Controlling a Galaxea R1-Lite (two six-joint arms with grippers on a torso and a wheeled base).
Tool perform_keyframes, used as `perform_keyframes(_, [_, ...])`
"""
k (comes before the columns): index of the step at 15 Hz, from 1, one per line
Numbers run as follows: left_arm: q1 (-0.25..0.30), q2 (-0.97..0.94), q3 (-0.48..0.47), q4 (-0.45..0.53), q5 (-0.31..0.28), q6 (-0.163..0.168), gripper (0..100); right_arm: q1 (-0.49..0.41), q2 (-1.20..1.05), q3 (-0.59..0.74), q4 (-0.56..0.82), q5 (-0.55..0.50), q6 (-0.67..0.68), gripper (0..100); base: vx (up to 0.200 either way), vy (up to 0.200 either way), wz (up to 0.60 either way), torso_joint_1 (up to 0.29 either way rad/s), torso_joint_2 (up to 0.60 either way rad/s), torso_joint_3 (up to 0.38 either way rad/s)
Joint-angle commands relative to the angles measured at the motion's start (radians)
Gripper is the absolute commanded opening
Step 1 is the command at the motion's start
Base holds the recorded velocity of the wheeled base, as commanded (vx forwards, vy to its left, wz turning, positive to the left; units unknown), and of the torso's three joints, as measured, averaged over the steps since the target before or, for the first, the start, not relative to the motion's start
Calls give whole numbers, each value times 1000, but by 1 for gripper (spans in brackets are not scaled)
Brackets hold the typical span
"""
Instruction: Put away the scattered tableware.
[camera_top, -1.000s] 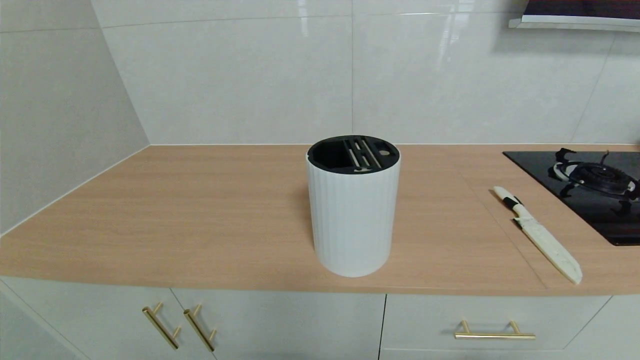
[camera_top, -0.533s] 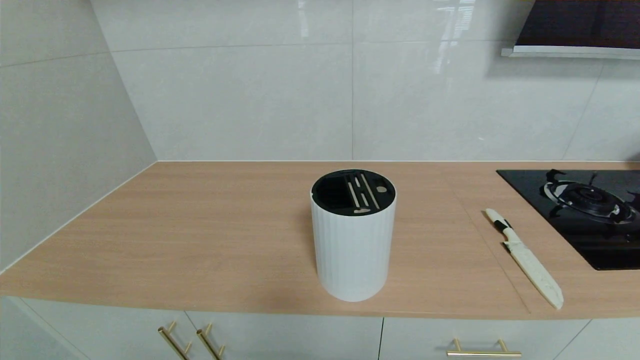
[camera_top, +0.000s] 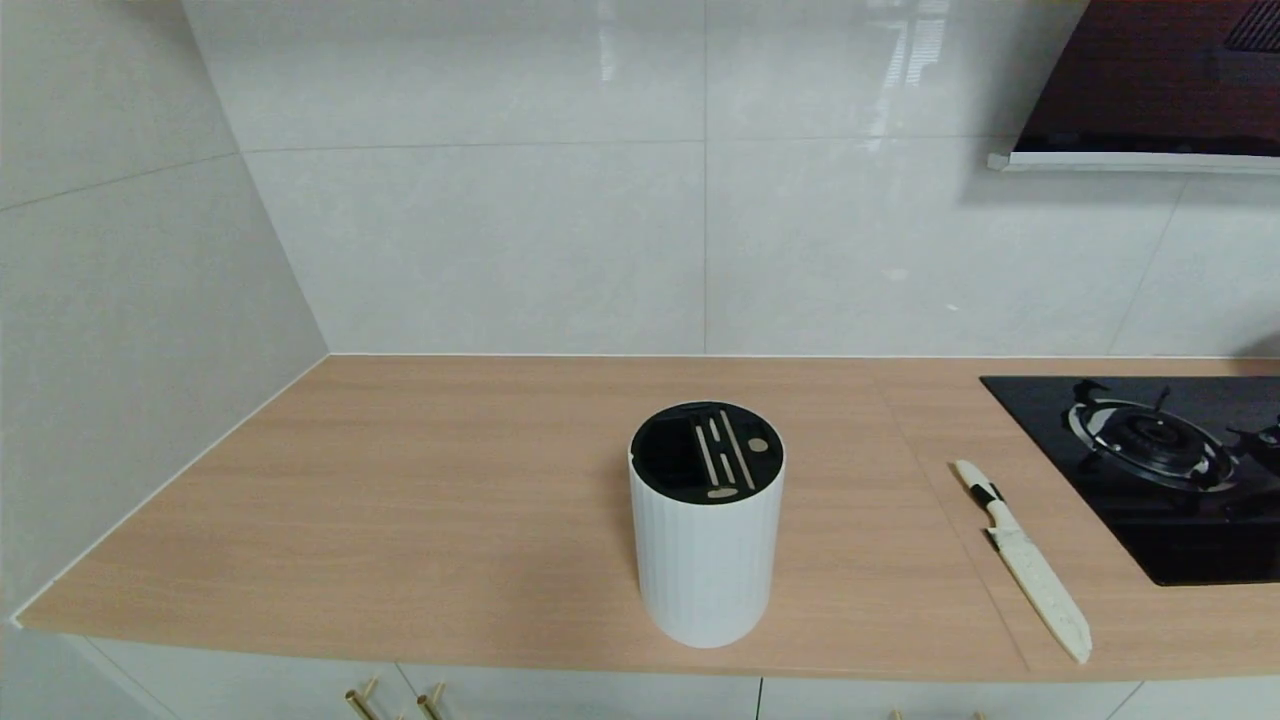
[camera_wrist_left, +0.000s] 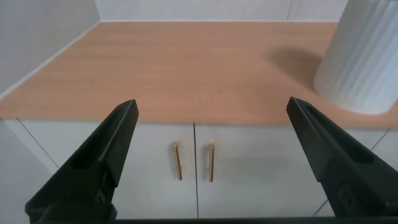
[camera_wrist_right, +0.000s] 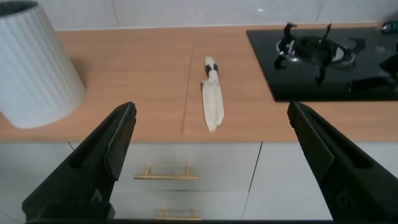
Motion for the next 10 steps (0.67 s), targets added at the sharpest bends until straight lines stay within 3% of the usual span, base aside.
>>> perform_keyframes(1, [0, 0, 0, 0, 1, 0, 100, 0, 0, 0, 0, 0, -1, 100, 0, 0, 0, 203, -432, -242])
perform_keyframes(4, [0, 0, 1, 0, 1, 0, 100, 0, 0, 2, 0, 0, -1, 100, 0, 0, 0, 173, -370, -206])
perform_keyframes(8, [0, 0, 1, 0, 1, -2, 100, 0, 0, 0, 0, 0, 1, 100, 0, 0, 0, 12, -21, -12])
perform_keyframes(10, [0, 0, 1, 0, 1, -2, 100, 0, 0, 0, -2, 0, 1, 100, 0, 0, -600, 7, -2, 5])
